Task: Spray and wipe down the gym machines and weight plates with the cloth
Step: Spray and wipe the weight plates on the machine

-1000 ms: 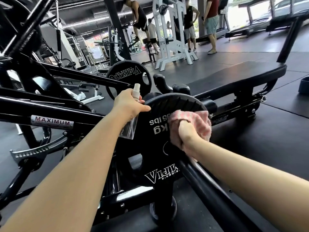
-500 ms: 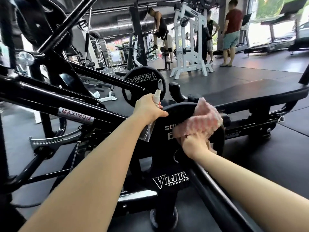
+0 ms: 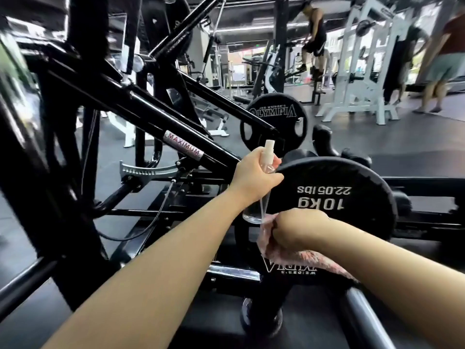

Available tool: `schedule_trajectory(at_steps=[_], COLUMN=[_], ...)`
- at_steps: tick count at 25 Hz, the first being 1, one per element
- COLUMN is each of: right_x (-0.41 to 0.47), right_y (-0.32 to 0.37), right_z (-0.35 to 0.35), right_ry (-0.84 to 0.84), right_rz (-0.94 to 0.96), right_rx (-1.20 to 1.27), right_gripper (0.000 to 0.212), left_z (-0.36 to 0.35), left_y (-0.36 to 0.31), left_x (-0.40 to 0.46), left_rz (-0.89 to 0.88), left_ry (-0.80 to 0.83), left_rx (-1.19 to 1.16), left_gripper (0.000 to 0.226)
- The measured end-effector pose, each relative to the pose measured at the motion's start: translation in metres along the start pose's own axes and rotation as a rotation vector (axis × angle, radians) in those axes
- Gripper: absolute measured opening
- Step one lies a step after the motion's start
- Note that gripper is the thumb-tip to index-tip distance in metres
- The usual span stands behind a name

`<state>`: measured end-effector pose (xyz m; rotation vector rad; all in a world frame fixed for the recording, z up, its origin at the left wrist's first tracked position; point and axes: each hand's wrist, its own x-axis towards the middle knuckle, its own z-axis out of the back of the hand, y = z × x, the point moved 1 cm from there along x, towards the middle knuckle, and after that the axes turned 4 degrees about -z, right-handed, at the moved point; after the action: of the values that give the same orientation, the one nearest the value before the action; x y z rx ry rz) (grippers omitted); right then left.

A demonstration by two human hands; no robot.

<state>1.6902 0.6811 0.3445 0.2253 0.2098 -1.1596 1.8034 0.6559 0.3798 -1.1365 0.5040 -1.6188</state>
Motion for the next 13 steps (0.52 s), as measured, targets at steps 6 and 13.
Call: schedule_trajectory(at_steps=[6, 13], right_x=[0.065, 0.096], right_y=[0.081, 0.189], right_z=[-0.002, -0.059], right_ry=[0.033, 0.169], right_rz=[0.258, 0.312], right_rx=[0.603, 0.805], right_gripper=[0.031, 0.027], left_z=[0.121, 0.229], left_y=[0.069, 0.149], left_x=[-0.093, -0.212], left_rz=[0.346, 0.543], left_ry=[-0.335, -0.437], left_rx=[0.016, 0.214], left_gripper=[0.036, 0.054])
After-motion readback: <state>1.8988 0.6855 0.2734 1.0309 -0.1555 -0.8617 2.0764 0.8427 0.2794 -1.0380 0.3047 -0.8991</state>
